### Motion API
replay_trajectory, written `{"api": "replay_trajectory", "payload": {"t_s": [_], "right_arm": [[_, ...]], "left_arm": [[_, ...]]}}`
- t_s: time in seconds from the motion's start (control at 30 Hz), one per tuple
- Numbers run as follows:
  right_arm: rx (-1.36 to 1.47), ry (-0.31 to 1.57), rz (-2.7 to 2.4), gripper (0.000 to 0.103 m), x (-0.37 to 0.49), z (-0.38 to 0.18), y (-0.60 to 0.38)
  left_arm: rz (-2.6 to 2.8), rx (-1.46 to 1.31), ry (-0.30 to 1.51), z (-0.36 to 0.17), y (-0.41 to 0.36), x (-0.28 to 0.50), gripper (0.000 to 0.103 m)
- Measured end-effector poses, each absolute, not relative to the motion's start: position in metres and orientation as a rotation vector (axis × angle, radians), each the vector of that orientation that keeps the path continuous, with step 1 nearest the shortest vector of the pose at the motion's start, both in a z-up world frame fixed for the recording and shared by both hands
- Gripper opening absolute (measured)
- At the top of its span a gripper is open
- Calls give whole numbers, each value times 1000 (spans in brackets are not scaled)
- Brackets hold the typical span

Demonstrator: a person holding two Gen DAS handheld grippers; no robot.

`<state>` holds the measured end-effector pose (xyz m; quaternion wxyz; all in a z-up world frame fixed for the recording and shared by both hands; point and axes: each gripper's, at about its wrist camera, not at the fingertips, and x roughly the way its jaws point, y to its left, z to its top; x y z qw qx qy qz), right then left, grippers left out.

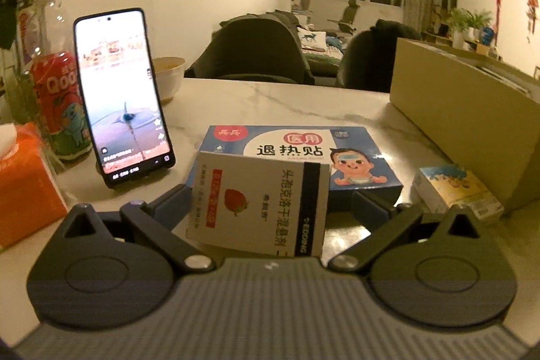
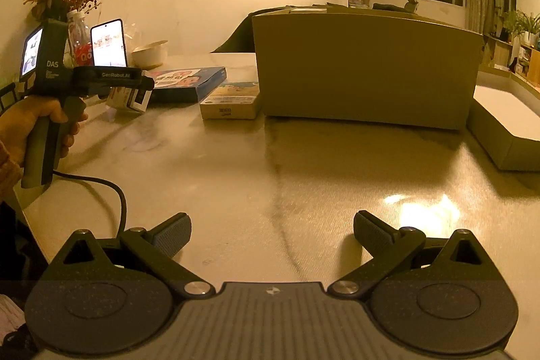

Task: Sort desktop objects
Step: 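Close the left gripper on the strawberry box and lift it, then carry the strawberry box with the left gripper while the right tool approaches it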

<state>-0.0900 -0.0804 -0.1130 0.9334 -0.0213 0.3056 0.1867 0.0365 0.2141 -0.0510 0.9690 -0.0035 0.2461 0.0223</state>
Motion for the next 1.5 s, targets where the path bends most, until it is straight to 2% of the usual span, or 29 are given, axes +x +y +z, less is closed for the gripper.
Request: {"api": "replay_trajectory", "payload": {"t_s": [0.93, 1.07, 1.5], "right_arm": [[-62, 623, 376, 103, -89, -113, -78], [-63, 623, 376, 103, -90, -113, -78], [-59, 622, 379, 103, -90, -114, -79]], "left_arm": [[-111, -16, 531, -51, 240, 42, 103], [-97, -50, 525, -51, 245, 42, 89], [-97, -94, 490, -48, 244, 28, 87]]}}
